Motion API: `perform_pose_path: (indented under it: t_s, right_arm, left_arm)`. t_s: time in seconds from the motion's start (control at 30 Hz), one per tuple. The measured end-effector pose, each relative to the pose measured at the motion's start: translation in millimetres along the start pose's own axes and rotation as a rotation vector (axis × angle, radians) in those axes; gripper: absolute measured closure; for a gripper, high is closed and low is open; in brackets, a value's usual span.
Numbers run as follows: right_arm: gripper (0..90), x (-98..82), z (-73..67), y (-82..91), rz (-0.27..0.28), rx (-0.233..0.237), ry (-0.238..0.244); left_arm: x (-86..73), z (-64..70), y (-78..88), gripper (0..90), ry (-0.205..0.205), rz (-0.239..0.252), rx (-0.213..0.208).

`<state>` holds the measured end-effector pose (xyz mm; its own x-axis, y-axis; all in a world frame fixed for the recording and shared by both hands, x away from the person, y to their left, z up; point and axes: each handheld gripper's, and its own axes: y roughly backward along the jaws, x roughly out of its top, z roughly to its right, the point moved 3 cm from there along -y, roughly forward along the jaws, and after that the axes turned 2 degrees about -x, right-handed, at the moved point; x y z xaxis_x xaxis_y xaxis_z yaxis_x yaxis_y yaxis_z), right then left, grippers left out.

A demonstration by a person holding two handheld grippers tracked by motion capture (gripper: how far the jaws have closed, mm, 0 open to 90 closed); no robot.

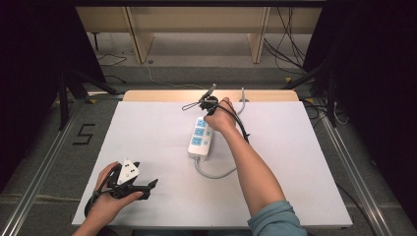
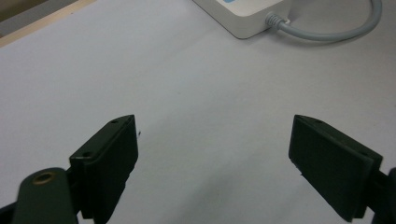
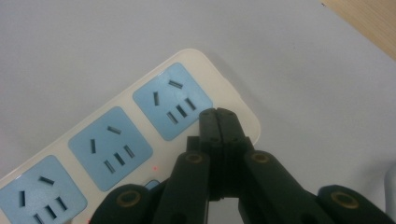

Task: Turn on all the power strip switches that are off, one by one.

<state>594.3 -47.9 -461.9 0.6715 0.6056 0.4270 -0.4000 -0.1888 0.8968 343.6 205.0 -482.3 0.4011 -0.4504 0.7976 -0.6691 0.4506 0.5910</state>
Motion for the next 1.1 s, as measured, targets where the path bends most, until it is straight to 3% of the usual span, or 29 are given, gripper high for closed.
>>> perform_pose_path:
  t_s: [0.9, 0.93, 1.0, 1.1]
  right_arm:
    - [90.0, -0.6, -1.8, -2.0, -0.005, -0.016, -0.001]
    - [90.0, -0.6, -3.6, -2.6, -0.004, 0.012, -0.007]
    - [90.0, -0.4, -5.2, -2.3, -0.014, 0.023, -0.007]
    - [90.0, -0.2, -9.3, -2.0, -0.018, -0.013, 0.038]
  left_arm:
    - [-0.1, -0.4, -1.0, 15.8, -0.003, -0.003, -0.002]
    - [-0.1, -0.4, -0.9, 15.8, -0.005, -0.005, -0.003]
    - [0.0, -0.2, -0.7, 15.8, -0.005, -0.004, -0.003]
    - [-0.2, -0.4, 0.1, 15.8, 0.004, 0.001, -0.002]
